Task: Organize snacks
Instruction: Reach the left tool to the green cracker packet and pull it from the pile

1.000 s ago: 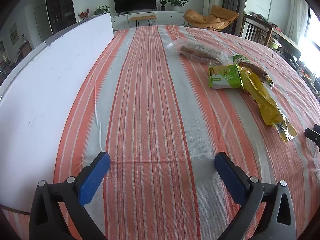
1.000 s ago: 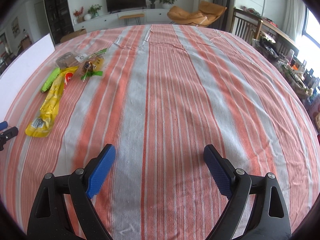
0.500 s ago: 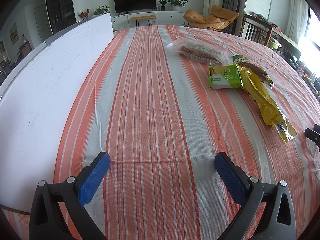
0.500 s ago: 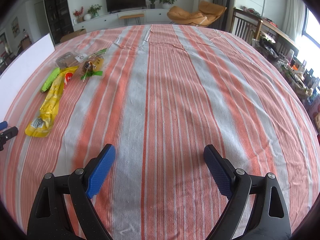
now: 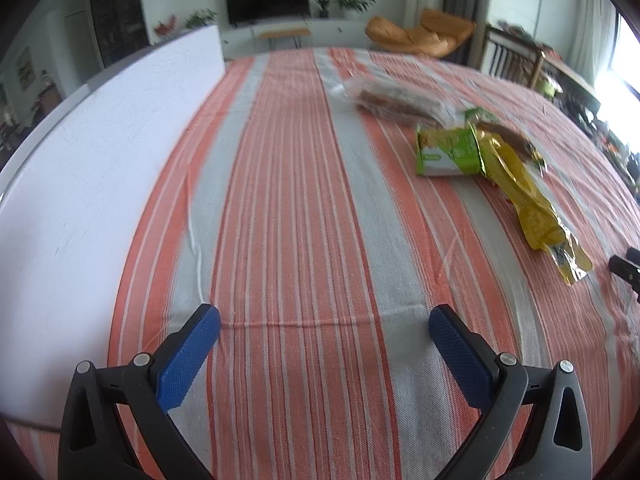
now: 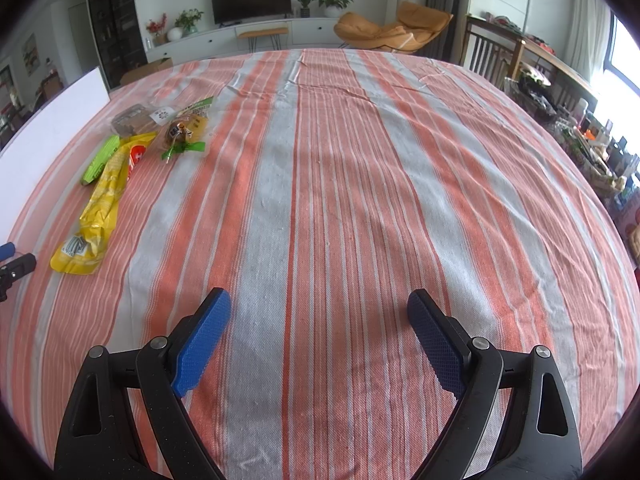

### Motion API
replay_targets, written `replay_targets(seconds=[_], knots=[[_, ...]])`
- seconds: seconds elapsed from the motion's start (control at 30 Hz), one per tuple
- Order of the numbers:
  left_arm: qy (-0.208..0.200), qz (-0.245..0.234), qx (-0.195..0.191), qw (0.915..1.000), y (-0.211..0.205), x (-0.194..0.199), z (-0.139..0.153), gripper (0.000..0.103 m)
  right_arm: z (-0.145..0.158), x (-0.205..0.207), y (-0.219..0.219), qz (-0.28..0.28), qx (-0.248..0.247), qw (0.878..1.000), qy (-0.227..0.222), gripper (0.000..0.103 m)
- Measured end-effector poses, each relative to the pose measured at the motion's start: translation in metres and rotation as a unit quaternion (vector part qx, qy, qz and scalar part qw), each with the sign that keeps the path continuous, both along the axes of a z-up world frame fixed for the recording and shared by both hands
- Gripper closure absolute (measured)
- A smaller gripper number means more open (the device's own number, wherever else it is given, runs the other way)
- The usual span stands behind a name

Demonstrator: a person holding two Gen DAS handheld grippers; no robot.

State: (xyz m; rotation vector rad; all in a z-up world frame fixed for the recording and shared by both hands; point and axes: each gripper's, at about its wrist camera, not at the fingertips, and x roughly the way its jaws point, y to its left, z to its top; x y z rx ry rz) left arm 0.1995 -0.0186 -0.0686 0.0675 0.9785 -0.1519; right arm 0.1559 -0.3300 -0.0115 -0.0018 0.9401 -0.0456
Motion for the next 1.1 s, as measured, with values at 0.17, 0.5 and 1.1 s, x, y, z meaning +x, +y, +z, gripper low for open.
replay_targets(seconds=[0.17,0.5,1.1], knots=[[0.039,-0.004,-0.095,0.9947,-0.004,0.041,0.027,0.000,0.000,0.000,0.000,0.000,0.000,1.000,0.000,0.010],[0.082,0.028,-0.076,0.9933,-0.083,0.131,0.021,0.000,-0.005,-0.003,-0.005,0.002,0.002,1.000,0.001,0.008],[0.069,-0.002,-0.071,0.9950,-0.019,0.089,0.035,0.003,-0.005,-0.001,-0.003,0.003,0.002,1.000,0.004,0.006]])
